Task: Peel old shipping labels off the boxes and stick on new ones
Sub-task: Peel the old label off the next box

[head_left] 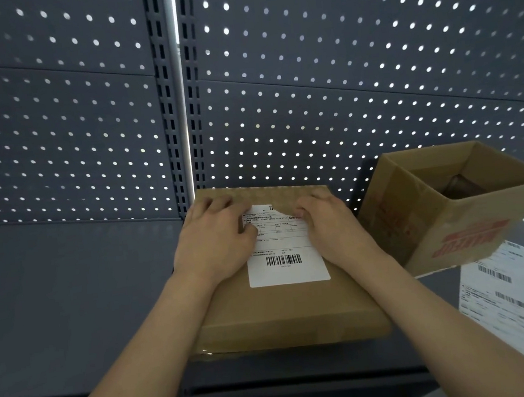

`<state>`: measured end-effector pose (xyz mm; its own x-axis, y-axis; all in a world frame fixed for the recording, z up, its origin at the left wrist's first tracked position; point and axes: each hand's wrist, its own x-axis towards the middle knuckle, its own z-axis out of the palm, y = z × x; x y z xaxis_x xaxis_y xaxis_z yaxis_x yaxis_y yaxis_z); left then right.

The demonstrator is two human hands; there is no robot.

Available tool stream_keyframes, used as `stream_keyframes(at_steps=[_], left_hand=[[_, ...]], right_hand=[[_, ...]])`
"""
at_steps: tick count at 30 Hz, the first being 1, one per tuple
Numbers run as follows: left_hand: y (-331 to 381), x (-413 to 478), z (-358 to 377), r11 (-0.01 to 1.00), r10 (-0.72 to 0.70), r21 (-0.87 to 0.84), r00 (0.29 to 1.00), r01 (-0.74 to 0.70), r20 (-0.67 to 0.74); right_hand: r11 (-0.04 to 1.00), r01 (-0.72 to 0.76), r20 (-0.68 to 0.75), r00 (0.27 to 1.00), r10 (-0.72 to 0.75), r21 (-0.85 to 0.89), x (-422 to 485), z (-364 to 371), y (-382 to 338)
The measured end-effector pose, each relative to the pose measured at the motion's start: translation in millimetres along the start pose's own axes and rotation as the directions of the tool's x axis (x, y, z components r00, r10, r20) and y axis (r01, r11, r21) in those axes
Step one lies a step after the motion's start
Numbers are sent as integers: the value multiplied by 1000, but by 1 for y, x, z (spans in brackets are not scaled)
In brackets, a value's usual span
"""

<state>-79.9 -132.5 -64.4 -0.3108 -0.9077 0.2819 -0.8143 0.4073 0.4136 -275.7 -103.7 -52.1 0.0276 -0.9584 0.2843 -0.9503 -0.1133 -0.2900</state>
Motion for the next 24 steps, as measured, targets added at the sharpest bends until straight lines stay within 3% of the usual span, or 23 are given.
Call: stream_keyframes(at_steps=[4,8,24], left_hand=[[-1,0,1,1000,2,4,1000,-2,-2],[0,0,1,1000,3,2,1000,-3,-4],[-1,0,3,1000,17,13,1000,-17,-18]], right_hand=[[999,5,-21,1000,-4,43,-2,-1,1],[992,-80,-101,991,90,97,-5,-3,3],[977,30,48,999,-20,-210,-4,-6,-13]])
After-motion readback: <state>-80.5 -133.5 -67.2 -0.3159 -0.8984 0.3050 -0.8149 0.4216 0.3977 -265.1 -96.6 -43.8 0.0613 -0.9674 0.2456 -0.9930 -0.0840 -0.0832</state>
